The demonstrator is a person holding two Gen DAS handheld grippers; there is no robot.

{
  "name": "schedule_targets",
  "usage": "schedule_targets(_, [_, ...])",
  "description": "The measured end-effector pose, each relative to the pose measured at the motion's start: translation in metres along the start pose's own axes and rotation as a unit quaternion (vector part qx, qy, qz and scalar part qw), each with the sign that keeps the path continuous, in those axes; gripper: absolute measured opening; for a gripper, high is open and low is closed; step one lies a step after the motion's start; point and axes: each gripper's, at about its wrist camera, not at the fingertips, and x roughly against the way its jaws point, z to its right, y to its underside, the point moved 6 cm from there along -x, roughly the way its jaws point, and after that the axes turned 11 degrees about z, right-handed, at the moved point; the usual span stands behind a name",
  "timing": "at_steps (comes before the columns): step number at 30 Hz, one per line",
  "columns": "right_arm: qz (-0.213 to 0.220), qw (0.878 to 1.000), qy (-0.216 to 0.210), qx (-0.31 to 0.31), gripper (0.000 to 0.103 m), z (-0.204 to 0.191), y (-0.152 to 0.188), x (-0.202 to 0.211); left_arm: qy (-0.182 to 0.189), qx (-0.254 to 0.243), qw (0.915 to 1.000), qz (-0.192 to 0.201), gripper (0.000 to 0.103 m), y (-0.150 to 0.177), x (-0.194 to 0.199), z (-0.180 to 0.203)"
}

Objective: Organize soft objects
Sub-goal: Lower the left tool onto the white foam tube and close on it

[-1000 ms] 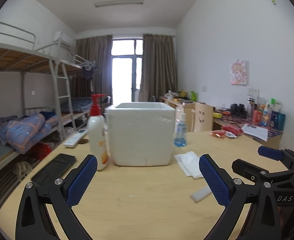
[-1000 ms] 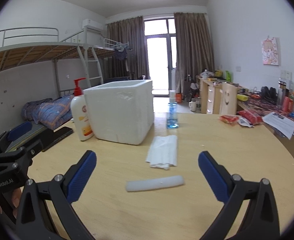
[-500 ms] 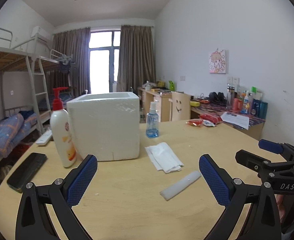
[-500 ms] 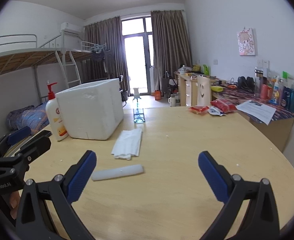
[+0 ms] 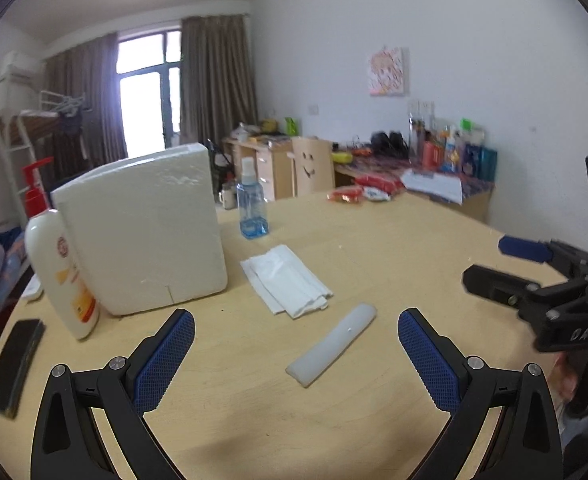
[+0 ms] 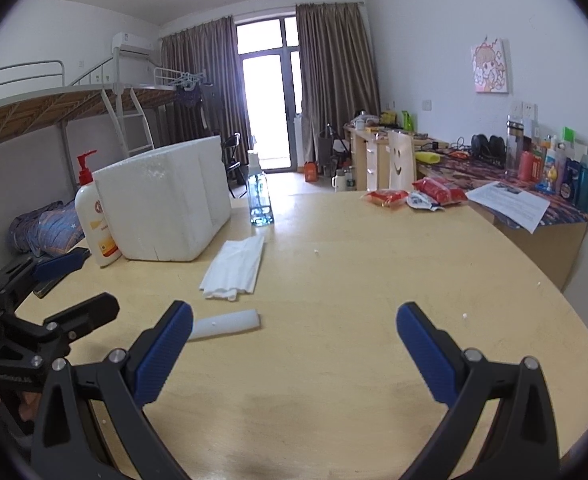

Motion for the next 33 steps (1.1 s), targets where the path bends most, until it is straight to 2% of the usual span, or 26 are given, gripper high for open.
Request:
schedule_targets(4, [-0.014, 1.0, -0.008, -0.006, 0.103, 0.006, 0.003, -0.008, 0.021, -0.009, 0.9991, -0.036, 0.102, 0.006, -0.019, 0.001])
schedule_targets(7, [-0.028, 1.0, -0.012, 0.001, 0.103, 0.006, 0.005, -0.016, 0.05, -0.017, 0.9969, -0.057, 0.101, 0.011, -0.031, 0.008])
schedule_targets(12, [-0.047, 0.998, -0.029, 0.004, 0.103, 0.007, 0.01, -0.027, 0.085, -0.039, 0.9906, -0.1, 0.096, 0.023, -0.049, 0.017])
schedule_targets(16, [-0.055, 0.998, -0.034, 0.001, 0.103, 0.01, 0.013, -0.033, 0.113, -0.037, 0.9834, -0.137, 0.086, 0.032, -0.064, 0.019])
schedule_targets(24, [-0.067, 0.997, -0.037, -0.004, 0.103, 0.016, 0.015, -0.038, 0.136, -0.031, 0.9732, -0.182, 0.073, 0.047, -0.081, 0.021])
schedule_targets(27, [-0.07, 0.997, -0.039, -0.004, 0.103, 0.017, 0.016, -0.041, 0.136, -0.04, 0.9725, -0.185, 0.068, 0.048, -0.082, 0.023])
schedule_targets(30, [-0.069, 0.997, -0.035, -0.002, 0.103, 0.017, 0.015, -0.042, 0.123, -0.051, 0.9745, -0.181, 0.068, 0.049, -0.082, 0.021])
schedule_targets(33, [-0.066, 0.997, -0.038, 0.0, 0.103, 0.016, 0.013, -0.04, 0.129, -0.049, 0.9718, -0.191, 0.065, 0.052, -0.085, 0.02])
